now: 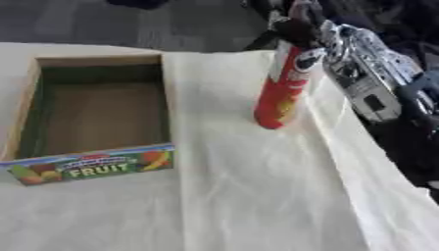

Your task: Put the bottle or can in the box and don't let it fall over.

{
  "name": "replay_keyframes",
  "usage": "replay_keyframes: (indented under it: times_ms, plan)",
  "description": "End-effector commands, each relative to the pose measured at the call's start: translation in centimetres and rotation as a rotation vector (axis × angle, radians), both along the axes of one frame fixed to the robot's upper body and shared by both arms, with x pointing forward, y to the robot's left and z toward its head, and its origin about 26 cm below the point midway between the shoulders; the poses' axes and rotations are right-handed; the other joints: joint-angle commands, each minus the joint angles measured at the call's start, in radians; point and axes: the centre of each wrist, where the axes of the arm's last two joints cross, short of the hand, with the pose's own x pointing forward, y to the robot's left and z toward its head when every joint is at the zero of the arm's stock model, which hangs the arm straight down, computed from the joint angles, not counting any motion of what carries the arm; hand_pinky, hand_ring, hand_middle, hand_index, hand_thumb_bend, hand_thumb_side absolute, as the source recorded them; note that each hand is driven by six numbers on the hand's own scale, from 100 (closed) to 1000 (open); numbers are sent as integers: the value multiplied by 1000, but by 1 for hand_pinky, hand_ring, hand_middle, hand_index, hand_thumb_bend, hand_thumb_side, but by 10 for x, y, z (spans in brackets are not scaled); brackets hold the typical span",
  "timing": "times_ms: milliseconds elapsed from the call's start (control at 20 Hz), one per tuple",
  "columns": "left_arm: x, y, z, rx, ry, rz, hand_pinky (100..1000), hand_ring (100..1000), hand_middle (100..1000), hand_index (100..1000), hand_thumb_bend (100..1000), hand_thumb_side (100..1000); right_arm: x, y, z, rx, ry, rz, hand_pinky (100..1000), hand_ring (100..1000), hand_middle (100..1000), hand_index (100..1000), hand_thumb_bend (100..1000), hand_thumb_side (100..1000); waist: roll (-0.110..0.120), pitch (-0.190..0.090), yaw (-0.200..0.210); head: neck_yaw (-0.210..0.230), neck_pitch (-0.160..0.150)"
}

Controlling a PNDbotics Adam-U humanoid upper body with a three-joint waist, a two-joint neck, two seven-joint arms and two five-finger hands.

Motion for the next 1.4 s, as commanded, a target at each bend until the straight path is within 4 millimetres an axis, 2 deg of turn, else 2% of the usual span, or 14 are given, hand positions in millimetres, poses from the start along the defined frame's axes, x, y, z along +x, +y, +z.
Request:
replay_keyframes:
  times_ms: [50,200,350,600,650,750,800,850,950,1150,1400]
  plan:
    - [-1,2,4,10,-11,3,511,875,835,803,180,872,3,0,-7,66,95,-10,489,809,889,964,100,658,4,-11,3,-2,-2]
    - [-1,2,4,11,-9,3,511,875,833,803,181,873,4,-1,-8,76,104,-5,439,795,884,965,100,608,3,-10,4,-3,-2]
    - [-1,2,5,11,-9,2,511,875,830,802,181,874,4,-1,-9,84,107,2,370,776,871,968,100,508,3,-9,4,-4,-3]
    - [-1,1,5,11,-8,0,511,875,827,801,181,874,5,-1,-10,98,102,12,300,752,848,952,100,394,2,-7,5,-7,-3]
    - [-1,1,5,11,-8,-1,511,875,826,801,181,873,5,-1,-10,103,101,15,266,739,828,936,100,335,2,-7,5,-7,-3]
    - [-1,1,5,12,-8,-2,512,876,825,801,181,875,5,0,-10,110,89,19,223,725,818,933,100,273,2,-6,5,-7,-3]
    - [-1,1,5,12,-7,-2,512,876,825,801,181,875,5,0,-10,114,82,23,216,722,811,928,100,244,3,-5,5,-7,-2]
    - [-1,1,5,13,-6,-2,512,876,824,801,181,876,4,0,-10,117,75,25,205,716,796,913,100,161,3,-5,5,-7,-2]
    - [-1,1,5,13,-5,-3,516,876,823,800,182,876,5,-1,-11,124,57,24,189,709,782,897,100,100,3,-5,4,-7,-1]
    - [-1,0,5,10,-1,-6,520,878,822,800,184,875,5,-1,-13,135,20,24,161,714,757,872,100,100,3,-6,1,-6,-1]
    - [0,0,5,4,4,-7,524,878,819,799,189,876,5,0,-15,151,-5,32,177,733,753,867,100,100,3,-8,1,-8,-3]
